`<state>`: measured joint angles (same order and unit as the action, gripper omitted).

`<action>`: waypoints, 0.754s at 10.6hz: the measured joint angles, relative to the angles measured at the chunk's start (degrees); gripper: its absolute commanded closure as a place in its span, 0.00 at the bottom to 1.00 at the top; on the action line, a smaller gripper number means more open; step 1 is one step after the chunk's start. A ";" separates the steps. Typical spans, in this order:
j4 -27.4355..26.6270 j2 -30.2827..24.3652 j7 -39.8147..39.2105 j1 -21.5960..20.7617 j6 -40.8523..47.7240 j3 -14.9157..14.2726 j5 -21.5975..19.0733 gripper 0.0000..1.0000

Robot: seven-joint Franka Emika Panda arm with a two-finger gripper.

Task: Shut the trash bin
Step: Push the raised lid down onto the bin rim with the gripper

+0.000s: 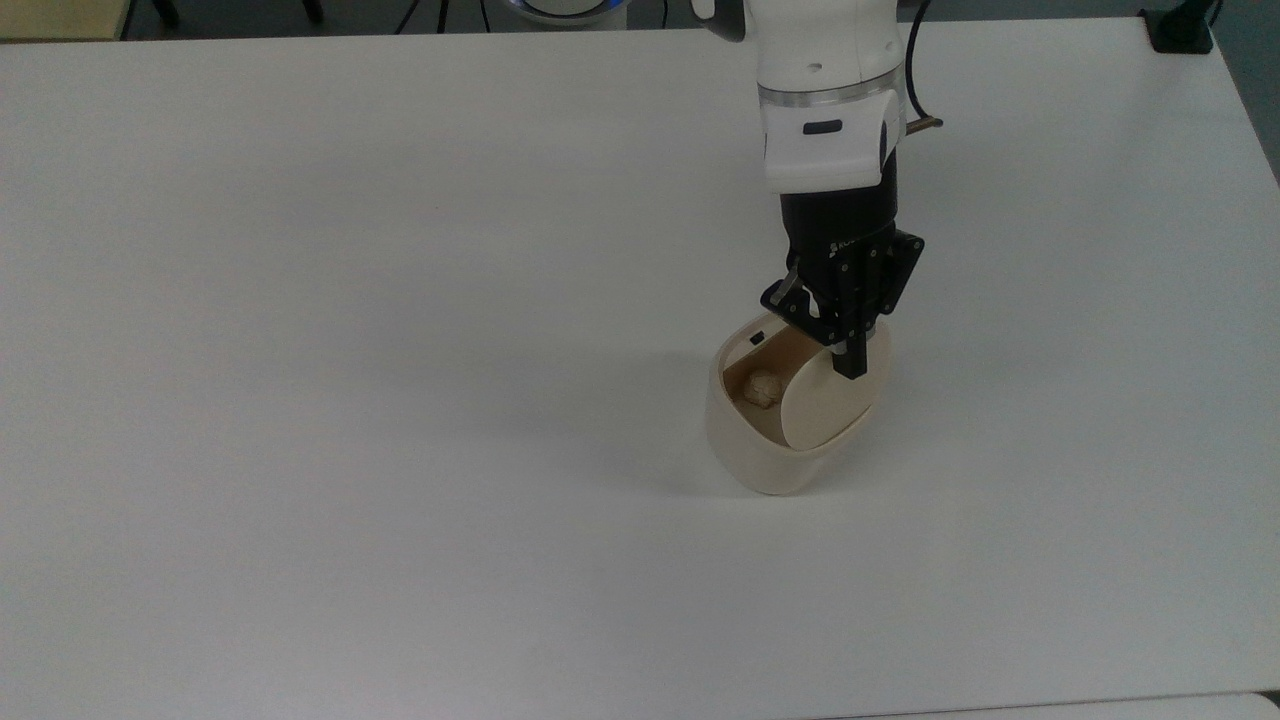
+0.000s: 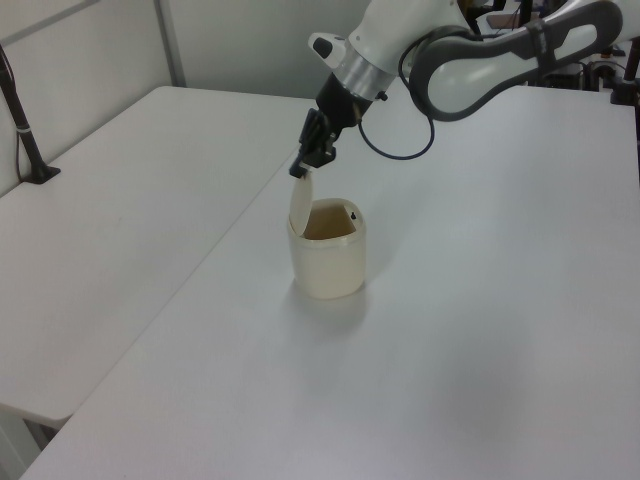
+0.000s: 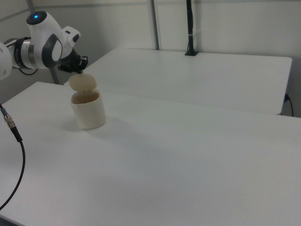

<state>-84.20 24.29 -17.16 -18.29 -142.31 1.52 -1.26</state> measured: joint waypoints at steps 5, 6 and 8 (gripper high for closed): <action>-0.39 -0.55 -1.87 0.07 8.30 -0.58 0.00 0.97; -1.02 -0.50 -1.87 0.08 8.71 -0.62 0.00 0.97; -2.11 -0.45 -1.87 0.30 8.98 -0.77 0.00 0.97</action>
<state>-86.32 23.84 -19.03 -17.99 -133.32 0.75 -1.26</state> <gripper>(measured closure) 0.969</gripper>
